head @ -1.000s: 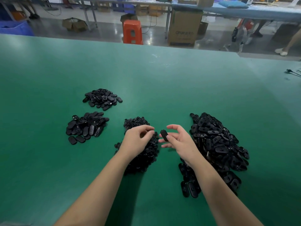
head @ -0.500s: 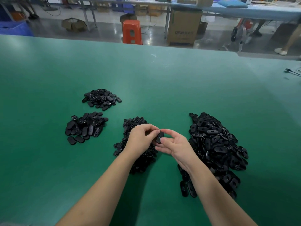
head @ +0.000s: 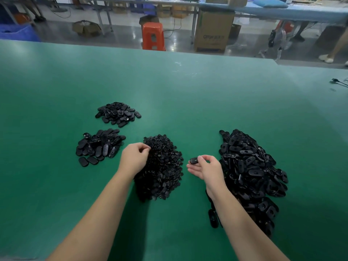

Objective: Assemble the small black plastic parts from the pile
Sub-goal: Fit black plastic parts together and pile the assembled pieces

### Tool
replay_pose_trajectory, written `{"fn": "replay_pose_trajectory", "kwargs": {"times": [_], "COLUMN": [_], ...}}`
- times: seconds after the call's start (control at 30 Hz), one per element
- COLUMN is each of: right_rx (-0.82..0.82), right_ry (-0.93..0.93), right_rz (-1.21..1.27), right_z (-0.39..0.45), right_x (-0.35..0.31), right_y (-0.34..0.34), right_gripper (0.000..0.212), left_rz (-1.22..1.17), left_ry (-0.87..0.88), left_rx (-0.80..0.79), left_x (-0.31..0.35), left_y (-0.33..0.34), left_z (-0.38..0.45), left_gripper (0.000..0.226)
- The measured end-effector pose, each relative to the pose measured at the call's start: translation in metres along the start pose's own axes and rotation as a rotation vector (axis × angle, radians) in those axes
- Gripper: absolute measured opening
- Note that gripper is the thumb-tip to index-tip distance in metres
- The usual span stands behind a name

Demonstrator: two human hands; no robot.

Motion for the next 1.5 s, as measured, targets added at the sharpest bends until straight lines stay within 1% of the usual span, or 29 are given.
{"fn": "replay_pose_trajectory", "kwargs": {"times": [0.07, 0.17, 0.3, 0.4, 0.5, 0.63, 0.77, 1.0, 1.1, 1.23, 1.3, 1.37, 1.43, 1.5], "right_rx": [0.047, 0.069, 0.099, 0.08, 0.055, 0.037, 0.029, 0.023, 0.017, 0.034, 0.051, 0.075, 0.102, 0.111], "right_ry": [0.024, 0.042, 0.045, 0.02, 0.015, 0.03, 0.054, 0.049, 0.042, 0.027, 0.015, -0.014, -0.057, -0.1], "right_rz": [0.045, 0.047, 0.039, 0.029, 0.014, 0.024, 0.034, 0.04, 0.038, 0.033, 0.039, 0.046, 0.049, 0.053], "right_z": [0.003, 0.005, 0.008, 0.009, 0.007, 0.003, 0.002, 0.0, 0.0, -0.001, -0.002, -0.005, -0.007, -0.01], "right_x": [0.001, 0.0, 0.0, 0.001, 0.005, 0.006, 0.005, 0.003, 0.003, 0.008, 0.013, 0.018, 0.021, 0.022], "right_y": [0.0, 0.005, 0.011, 0.014, 0.016, 0.016, 0.014, 0.011, 0.012, 0.016, 0.02, 0.023, 0.025, 0.026], "right_gripper": [0.015, 0.014, 0.012, 0.006, 0.011, 0.011, 0.016, 0.017, 0.015, 0.011, 0.008, 0.007, 0.005, 0.01], "left_rz": [0.002, -0.01, 0.024, 0.047, 0.089, 0.161, 0.184, 0.099, -0.002, -0.263, -0.489, -0.67, -0.762, -0.781], "left_ry": [-0.041, -0.074, -0.063, -0.056, -0.048, -0.041, -0.033, -0.029, -0.022, -0.031, -0.07, -0.087, -0.066, -0.041], "left_rx": [-0.005, -0.043, -0.115, -0.125, -0.137, -0.138, -0.15, -0.149, -0.125, 0.007, -0.021, -0.09, -0.142, -0.172], "left_x": [-0.017, -0.034, -0.043, -0.042, -0.039, -0.037, -0.035, -0.034, -0.034, -0.029, -0.024, -0.016, -0.006, 0.002], "left_y": [-0.009, -0.016, -0.012, -0.008, -0.005, -0.002, -0.001, -0.003, -0.006, -0.012, -0.006, 0.005, 0.013, 0.019], "left_z": [0.007, 0.013, 0.011, 0.007, 0.005, 0.005, 0.005, 0.004, 0.003, -0.001, -0.005, -0.011, -0.017, -0.022], "left_gripper": [0.016, 0.013, 0.007, 0.01, 0.012, 0.012, 0.011, 0.013, 0.013, 0.012, 0.008, 0.006, 0.015, 0.021]}}
Point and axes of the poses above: each hand's wrist, its own z-axis towards the middle knuckle, its own y-axis out of the palm, x = y × z, the point moved 6 cm from there along z, towards the middle knuckle
